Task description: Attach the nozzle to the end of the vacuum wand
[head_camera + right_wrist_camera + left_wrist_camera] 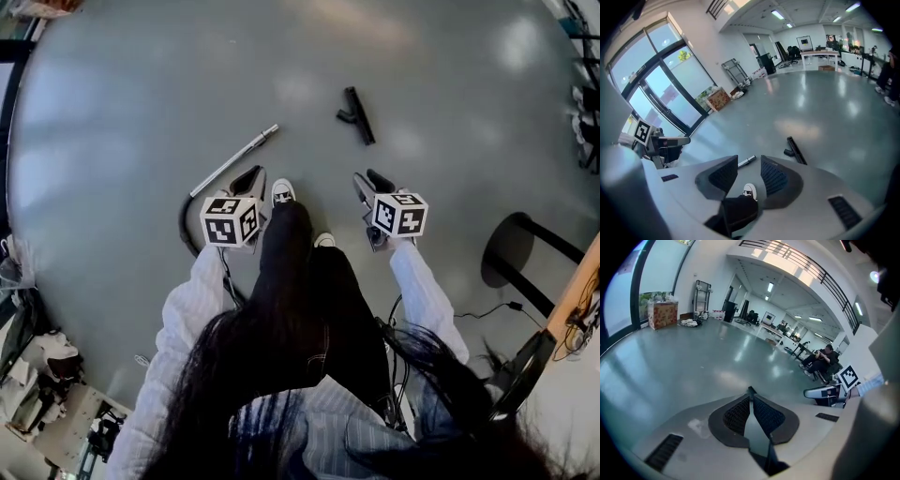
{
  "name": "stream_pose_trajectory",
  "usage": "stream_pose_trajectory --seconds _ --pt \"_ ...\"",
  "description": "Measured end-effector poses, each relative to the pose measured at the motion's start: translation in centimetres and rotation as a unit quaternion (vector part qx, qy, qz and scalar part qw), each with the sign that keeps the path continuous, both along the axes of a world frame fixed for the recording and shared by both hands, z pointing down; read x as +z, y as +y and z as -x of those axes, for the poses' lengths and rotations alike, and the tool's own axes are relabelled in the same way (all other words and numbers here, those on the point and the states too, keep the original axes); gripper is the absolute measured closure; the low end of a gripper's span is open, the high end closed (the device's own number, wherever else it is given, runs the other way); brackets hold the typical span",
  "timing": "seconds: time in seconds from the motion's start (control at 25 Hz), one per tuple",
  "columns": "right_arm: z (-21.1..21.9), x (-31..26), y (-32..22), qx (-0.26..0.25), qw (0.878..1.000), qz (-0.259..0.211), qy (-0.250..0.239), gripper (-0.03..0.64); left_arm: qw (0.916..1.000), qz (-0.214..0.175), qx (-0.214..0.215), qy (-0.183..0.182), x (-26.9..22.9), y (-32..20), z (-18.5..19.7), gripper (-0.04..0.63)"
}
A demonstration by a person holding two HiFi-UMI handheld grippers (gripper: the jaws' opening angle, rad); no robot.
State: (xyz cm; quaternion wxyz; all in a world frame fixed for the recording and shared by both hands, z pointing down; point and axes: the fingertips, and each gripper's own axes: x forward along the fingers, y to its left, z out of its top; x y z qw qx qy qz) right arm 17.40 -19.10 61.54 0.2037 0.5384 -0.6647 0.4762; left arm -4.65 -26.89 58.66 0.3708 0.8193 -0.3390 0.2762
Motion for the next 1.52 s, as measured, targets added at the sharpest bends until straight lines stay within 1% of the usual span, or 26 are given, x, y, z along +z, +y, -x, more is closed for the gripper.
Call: stream_pose_trajectory --seconds 0.12,0.24,0.28,0.32,0.4,0.48,0.56,0.64,0.72,0.88,1.0,1.08,1.16,1.24,1.36,1.52 --pt "-1.3 5.7 0.8 -0.004 1.000 0.003 0.006 0.462 0.9998 -0.001 -0.003 -0.022 6.1 -0.3 1.2 0.589" --pt "-3.0 11.1 1.0 0.009 1.000 0.005 0.010 0.463 0.9990 -0.012 0.009 -0.043 11.9 -1.4 2.2 0.578" --pt "-3.7 13.0 0.9 0.015 1.000 0.007 0.012 0.462 0.9988 -0.013 0.013 -0.045 13.8 -1.8 2.5 0.551" --pt "-4.3 15.0 0.9 0.021 1.000 0.008 0.014 0.462 0.9989 -0.011 0.012 -0.043 15.8 -2.2 2.7 0.501" --pt "-5.5 19.4 0.2 0.028 0.999 0.010 0.023 0.462 0.9993 -0.007 -0.002 -0.035 19.8 -3.6 3.3 0.476" --pt "-6.4 23.6 -0.8 0.030 0.999 0.012 0.033 0.460 0.9990 -0.012 -0.010 -0.043 23.7 -4.9 4.1 0.466" --pt "-6.9 27.1 -1.9 0.028 0.999 0.008 0.042 0.456 0.9980 -0.019 0.001 -0.061 27.7 -5.7 4.8 0.465" --pt "-7.5 30.1 -3.3 0.019 0.998 -0.001 0.056 0.433 0.9968 -0.020 0.020 -0.075 31.6 -6.1 5.2 0.454" --pt "-8.3 33.1 -4.6 0.007 0.997 -0.011 0.080 0.401 0.9950 -0.024 0.040 -0.088 35.2 -6.4 5.4 0.438" --pt "-11.1 38.5 -7.3 -0.010 0.990 -0.024 0.139 0.369 0.9890 -0.040 0.079 -0.119 41.4 -7.0 6.3 0.398" --pt "-13.9 41.0 -9.1 -0.024 0.980 -0.031 0.196 0.354 0.9813 -0.054 0.118 -0.142 44.4 -6.9 6.7 0.373" --pt "-15.4 42.2 -9.9 -0.042 0.972 -0.029 0.231 0.347 0.9726 -0.063 0.152 -0.164 45.9 -6.5 7.0 0.364" --pt "-16.4 43.4 -10.2 -0.068 0.965 -0.018 0.252 0.345 0.9628 -0.066 0.181 -0.190 47.4 -6.1 7.2 0.360" --pt "-16.8 45.0 -10.3 -0.096 0.962 0.004 0.255 0.342 0.9547 -0.066 0.200 -0.211 48.7 -6.1 7.5 0.360" --pt "-16.4 46.6 -9.9 -0.130 0.959 0.038 0.250 0.327 0.9466 -0.060 0.217 -0.231 50.4 -5.7 7.9 0.360" --pt "-16.8 48.2 -9.6 -0.149 0.952 0.070 0.258 0.322 0.9374 -0.064 0.245 -0.239 51.5 -5.7 7.4 0.360"
